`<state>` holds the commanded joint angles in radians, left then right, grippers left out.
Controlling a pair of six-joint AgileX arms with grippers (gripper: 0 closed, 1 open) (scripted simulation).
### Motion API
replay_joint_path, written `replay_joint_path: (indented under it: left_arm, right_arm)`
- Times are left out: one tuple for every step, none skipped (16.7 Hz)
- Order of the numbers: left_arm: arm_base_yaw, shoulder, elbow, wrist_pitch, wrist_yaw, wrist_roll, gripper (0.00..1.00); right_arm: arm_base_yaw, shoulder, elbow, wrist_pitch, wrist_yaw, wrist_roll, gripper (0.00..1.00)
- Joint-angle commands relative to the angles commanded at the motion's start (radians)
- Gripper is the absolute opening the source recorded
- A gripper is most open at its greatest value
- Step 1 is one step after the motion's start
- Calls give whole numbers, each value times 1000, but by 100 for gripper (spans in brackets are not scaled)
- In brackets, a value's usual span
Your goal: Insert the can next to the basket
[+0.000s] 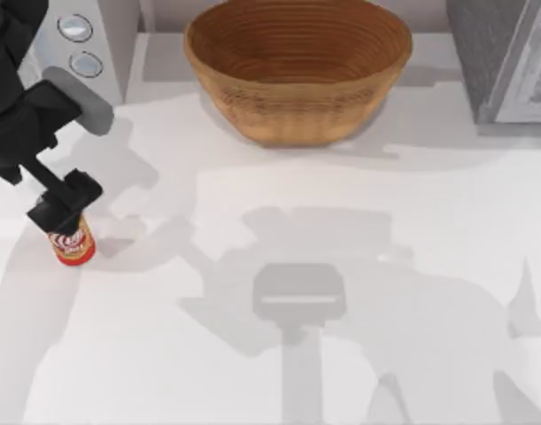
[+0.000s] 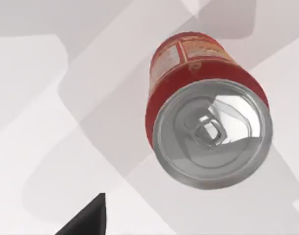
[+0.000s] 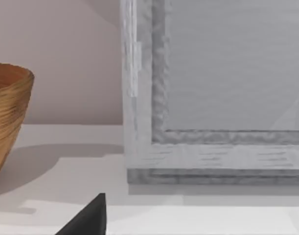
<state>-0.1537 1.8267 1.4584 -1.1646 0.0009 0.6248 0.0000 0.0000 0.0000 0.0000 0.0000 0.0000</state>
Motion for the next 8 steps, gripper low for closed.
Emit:
replay_joint_path:
  left_arm:
    - [1,39,45,-20,0,13,100]
    - [2,70,81,-36,0,23,100]
    - [3,92,107,-46,0,30,100]
    - [3,106,124,-52,0,35,100]
    - [4,111,130,-54,0,36,100]
    - [4,111,130,-54,0,36,100]
    - [4,111,130,-54,0,36,100]
    - [4,111,130,-54,0,36,100]
  right_arm:
    - [0,0,0,0,0,0,100]
    - [0,0,0,0,0,0,100]
    - [0,0,0,0,0,0,100]
    - [0,0,0,0,0,0,100]
    - [0,0,0,0,0,0,100]
    - [0,0,0,0,0,0,100]
    - [0,0,0,0,0,0,100]
    - [0,0,0,0,0,0,100]
